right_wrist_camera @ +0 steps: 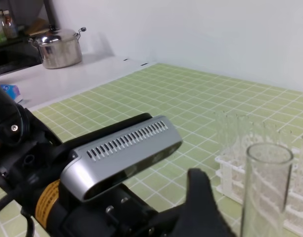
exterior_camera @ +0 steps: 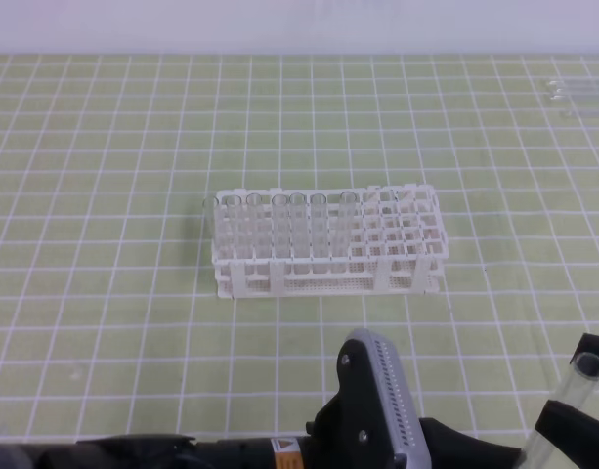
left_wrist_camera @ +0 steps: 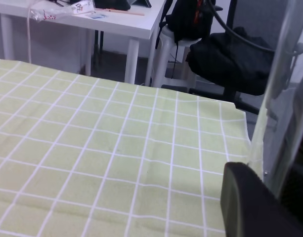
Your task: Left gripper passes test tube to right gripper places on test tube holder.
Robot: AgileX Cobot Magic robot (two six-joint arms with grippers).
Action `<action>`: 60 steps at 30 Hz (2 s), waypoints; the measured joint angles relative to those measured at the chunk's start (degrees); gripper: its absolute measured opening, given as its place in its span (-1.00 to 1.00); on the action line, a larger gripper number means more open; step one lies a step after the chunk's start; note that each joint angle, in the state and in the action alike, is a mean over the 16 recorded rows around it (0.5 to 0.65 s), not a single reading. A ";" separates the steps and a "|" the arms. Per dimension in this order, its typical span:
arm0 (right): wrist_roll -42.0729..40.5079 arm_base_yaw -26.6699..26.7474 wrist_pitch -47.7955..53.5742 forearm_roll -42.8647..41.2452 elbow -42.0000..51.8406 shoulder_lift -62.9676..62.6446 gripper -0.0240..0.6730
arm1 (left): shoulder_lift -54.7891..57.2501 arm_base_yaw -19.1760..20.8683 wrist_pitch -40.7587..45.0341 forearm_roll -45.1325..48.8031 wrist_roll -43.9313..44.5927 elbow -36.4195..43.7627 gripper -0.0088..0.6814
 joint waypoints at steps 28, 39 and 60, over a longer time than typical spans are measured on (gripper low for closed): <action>0.00 0.00 -0.18 0.00 0.00 0.00 -0.87 | 0.09 -0.03 -0.51 0.04 -0.45 -0.03 -0.96; -0.31 0.00 -0.29 -0.15 0.00 0.00 -0.89 | 0.06 -0.03 -1.06 -0.09 -0.59 -0.04 -0.96; -0.86 0.00 -0.38 0.03 -0.07 0.00 -0.90 | 0.03 -0.03 -3.26 -0.53 -0.72 -0.05 -0.95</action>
